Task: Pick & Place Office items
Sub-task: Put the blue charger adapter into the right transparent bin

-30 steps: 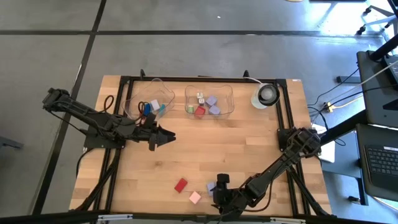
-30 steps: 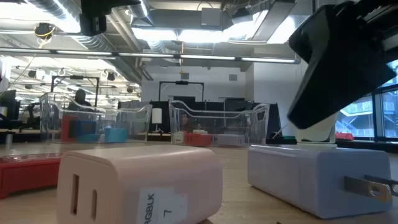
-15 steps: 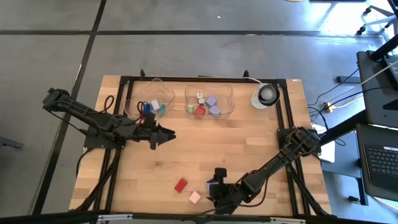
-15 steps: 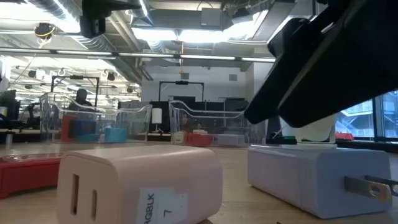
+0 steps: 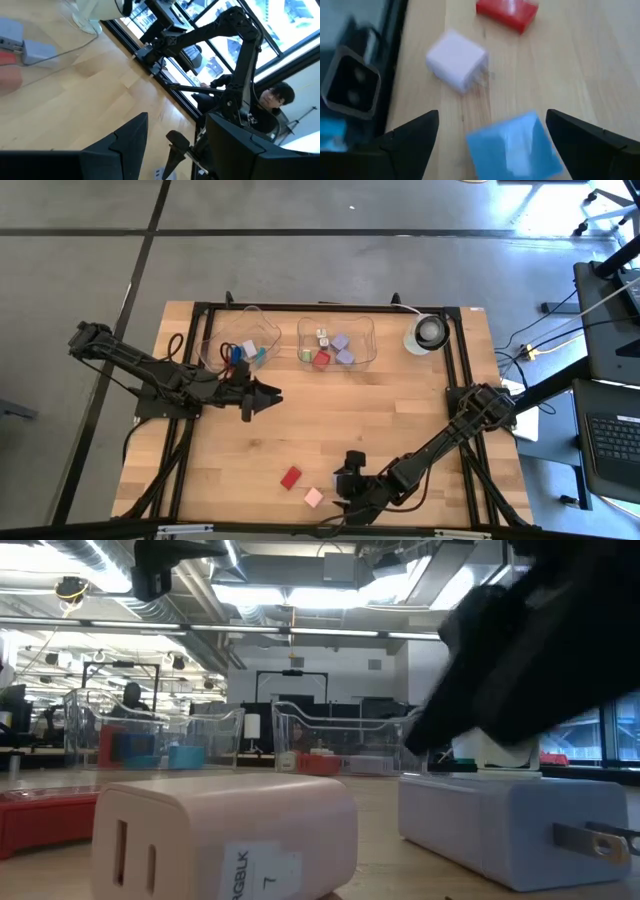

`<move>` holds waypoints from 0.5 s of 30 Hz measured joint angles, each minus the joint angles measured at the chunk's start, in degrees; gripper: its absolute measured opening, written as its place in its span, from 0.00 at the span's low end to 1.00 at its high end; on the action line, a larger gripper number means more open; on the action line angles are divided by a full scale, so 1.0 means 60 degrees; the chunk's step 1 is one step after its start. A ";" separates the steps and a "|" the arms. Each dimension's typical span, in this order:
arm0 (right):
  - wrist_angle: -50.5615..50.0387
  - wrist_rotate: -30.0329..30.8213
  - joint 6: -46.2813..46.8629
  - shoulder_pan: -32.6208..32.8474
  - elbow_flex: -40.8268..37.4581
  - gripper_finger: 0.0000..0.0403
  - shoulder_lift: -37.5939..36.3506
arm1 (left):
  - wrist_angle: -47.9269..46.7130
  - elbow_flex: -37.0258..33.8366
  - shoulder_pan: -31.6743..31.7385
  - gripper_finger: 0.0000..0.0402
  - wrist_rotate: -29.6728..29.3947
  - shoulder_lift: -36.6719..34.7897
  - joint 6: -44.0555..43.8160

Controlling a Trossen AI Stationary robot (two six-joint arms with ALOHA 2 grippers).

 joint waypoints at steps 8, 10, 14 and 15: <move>-0.0900 -0.0957 -0.0497 -0.0135 -0.0007 0.91 0.0001 | -0.0024 0.0000 0.0000 0.49 -0.0430 0.0000 -0.0002; -0.0873 -0.0981 -0.0572 -0.0157 -0.0005 0.91 -0.0004 | -0.0026 0.0000 0.0000 0.49 -0.0428 0.0000 -0.0003; -0.1049 -0.0966 -0.0603 -0.0276 0.0000 0.91 -0.0005 | -0.0025 0.0000 0.0000 0.49 -0.0439 0.0000 -0.0009; -0.1046 -0.0970 -0.0606 -0.0306 0.0000 0.91 -0.0005 | -0.0024 0.0000 0.0000 0.49 -0.0480 0.0000 -0.0009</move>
